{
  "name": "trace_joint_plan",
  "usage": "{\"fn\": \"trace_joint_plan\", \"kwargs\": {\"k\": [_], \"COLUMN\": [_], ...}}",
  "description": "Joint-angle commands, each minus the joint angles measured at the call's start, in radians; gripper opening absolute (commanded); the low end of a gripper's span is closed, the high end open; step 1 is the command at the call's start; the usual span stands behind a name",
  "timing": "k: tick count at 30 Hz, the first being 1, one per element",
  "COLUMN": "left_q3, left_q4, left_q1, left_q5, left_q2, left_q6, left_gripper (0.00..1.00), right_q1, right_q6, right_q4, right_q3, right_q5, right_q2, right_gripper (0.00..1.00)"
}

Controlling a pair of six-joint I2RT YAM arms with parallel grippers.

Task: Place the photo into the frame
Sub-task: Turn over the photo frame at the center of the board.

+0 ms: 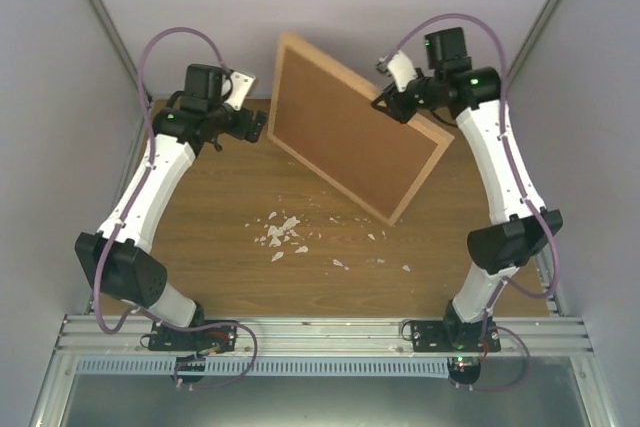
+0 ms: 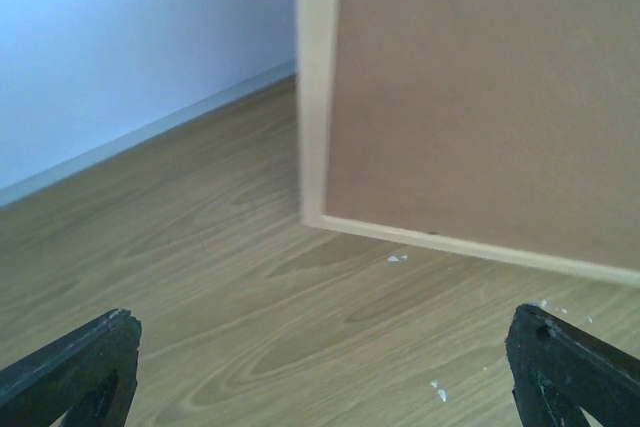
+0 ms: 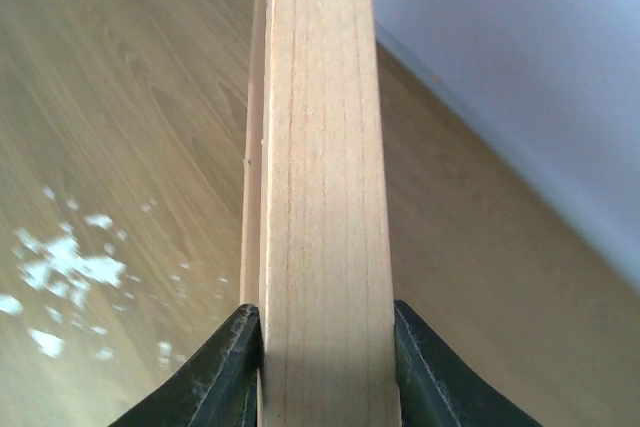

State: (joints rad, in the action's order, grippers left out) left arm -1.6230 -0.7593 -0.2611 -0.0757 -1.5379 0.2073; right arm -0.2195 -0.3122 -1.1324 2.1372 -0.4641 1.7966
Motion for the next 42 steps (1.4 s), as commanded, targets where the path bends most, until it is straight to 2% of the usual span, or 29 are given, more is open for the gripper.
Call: {"fn": "trace_joint_plan", "kwargs": {"k": [1, 5, 8, 11, 15, 23, 27, 30, 33, 35, 38, 42], "left_q3": [-0.021, -0.054, -0.07, -0.059, -0.022, 0.059, 0.076, 0.077, 0.082, 0.088, 0.094, 0.095], "left_q4": [0.038, 0.034, 0.04, 0.055, 0.079, 0.111, 0.113, 0.113, 0.114, 0.112, 0.112, 0.114], "left_q1": [0.096, 0.202, 0.286, 0.343, 0.362, 0.385, 0.387, 0.387, 0.387, 0.387, 0.387, 0.388], "left_q5": [-0.088, -0.127, -0.166, -0.203, -0.229, -0.25, -0.26, -0.256, -0.256, -0.257, -0.248, -0.235], "left_q2": [0.036, 0.037, 0.052, 0.073, 0.092, 0.118, 0.126, 0.133, 0.144, 0.151, 0.162, 0.172], "left_q6": [-0.068, -0.098, -0.116, -0.129, -0.142, -0.146, -0.146, -0.147, -0.151, -0.149, -0.14, -0.139], "left_gripper": [0.99, 0.99, 0.99, 0.99, 0.99, 0.99, 0.99, 0.99, 0.99, 0.99, 0.99, 0.99], "right_q1": [-0.095, -0.185, -0.256, -0.335, -0.462, -0.693, -0.822, -0.886, -0.922, -0.938, -0.958, -0.965], "right_q6": [-0.291, -0.342, -0.37, -0.433, -0.538, -0.536, -0.551, -0.532, -0.513, -0.486, -0.434, -0.366], "right_q4": [0.253, 0.302, 0.379, 0.537, 0.777, 1.032, 1.217, 1.291, 1.358, 1.366, 1.341, 1.301], "right_q3": [0.007, -0.02, -0.128, -0.367, -0.671, -1.073, -1.285, -1.39, -1.459, -1.48, -1.495, -1.48], "right_q5": [0.314, 0.433, 0.496, 0.607, 0.773, 0.949, 1.031, 1.073, 1.075, 1.066, 1.024, 0.949], "right_q2": [-0.061, -0.085, -0.142, -0.24, -0.345, -0.419, -0.44, -0.43, -0.411, -0.389, -0.351, -0.309], "right_gripper": [0.01, 0.01, 0.01, 0.01, 0.01, 0.02, 0.14, 0.22, 0.25, 0.33, 0.53, 0.61]}}
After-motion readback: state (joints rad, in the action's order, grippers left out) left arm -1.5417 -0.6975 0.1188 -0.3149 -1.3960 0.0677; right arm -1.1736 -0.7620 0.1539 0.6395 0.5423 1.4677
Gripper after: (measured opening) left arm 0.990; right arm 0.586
